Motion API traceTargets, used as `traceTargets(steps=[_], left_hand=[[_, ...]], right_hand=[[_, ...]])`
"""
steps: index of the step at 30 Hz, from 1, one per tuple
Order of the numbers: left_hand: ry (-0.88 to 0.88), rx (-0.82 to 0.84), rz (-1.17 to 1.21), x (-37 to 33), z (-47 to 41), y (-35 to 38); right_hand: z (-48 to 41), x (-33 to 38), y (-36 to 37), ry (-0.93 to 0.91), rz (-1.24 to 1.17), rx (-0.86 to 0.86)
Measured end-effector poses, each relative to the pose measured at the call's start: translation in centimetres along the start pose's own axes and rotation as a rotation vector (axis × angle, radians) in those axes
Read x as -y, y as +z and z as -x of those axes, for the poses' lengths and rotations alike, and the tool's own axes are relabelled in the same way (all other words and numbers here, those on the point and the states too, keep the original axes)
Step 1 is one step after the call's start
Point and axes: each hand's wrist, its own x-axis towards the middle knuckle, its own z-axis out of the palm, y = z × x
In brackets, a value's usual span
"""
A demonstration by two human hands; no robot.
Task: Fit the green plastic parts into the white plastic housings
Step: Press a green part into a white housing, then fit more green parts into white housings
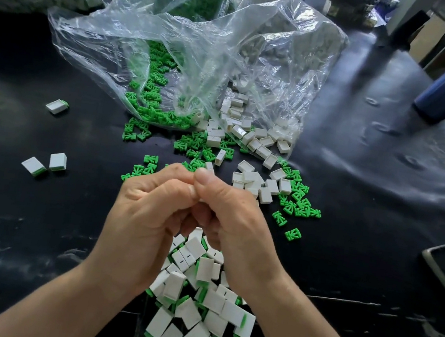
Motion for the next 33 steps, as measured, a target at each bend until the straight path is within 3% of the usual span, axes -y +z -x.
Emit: traceTargets(steps=[6, 14, 21, 26, 30, 33], left_hand=[[-0.025, 0.038, 0.037, -0.2, -0.2, -0.1], [-0.094, 0.029, -0.036, -0.2, -0.5, -0.3], [-0.181, 0.108, 0.013, -0.1, -0.6, -0.3], [-0.237, 0.027, 0.084, -0.1, -0.8, -0.3], [-0.26, -0.022, 0.093, -0.3, -0.8, -0.6], [-0.275, -0.037, 0.004, -0.2, -0.9, -0.8]], right_hand=[[0.0, 0.0, 0.1, 0.003, 0.089, -0.007], [0.0, 1.3, -1.0, 0.171, 0.102, 0.083], [-0.4, 1.0, -2.3, 0.276, 0.222, 0.043], [-0.5, 1.5, -3.0, 0.165, 0.225, -0.169], [-0.3, 1.6, -3.1, 0.03, 0.296, -0.066], [-0.4, 1.1, -2.9, -0.022, 0.324, -0.082]])
